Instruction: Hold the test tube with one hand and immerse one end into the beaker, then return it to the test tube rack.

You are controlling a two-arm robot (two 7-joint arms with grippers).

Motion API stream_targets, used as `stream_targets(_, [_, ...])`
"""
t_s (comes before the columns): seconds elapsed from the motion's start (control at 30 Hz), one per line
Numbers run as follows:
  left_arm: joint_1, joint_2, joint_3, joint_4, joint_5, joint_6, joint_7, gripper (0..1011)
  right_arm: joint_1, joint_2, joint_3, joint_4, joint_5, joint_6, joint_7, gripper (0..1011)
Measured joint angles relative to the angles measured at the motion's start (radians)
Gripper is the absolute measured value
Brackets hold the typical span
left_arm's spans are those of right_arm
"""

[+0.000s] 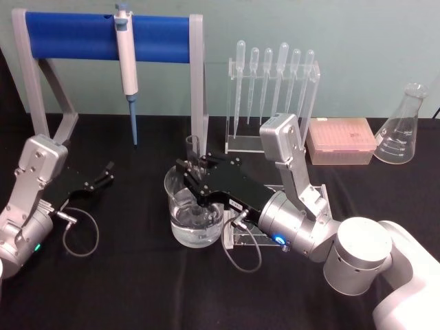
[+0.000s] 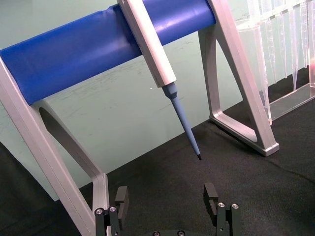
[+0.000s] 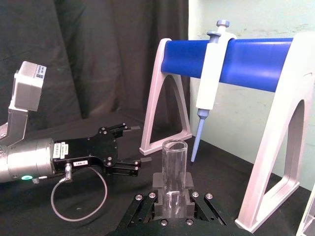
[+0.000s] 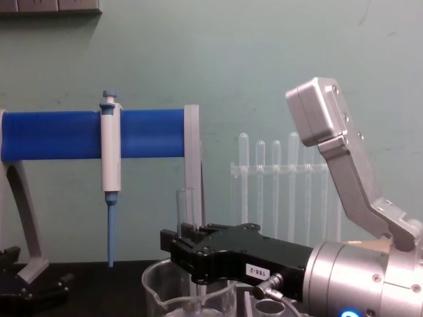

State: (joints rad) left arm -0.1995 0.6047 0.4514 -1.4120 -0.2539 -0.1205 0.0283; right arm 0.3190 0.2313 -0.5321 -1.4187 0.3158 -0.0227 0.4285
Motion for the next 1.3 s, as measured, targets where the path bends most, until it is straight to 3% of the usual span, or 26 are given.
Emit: stream_targets(1.3, [0.0, 0.0, 0.0, 0.0, 0.0, 0.0, 0.0, 1000, 0.001, 0.0, 0.0, -0.001, 0.005, 0.001, -0.001, 226])
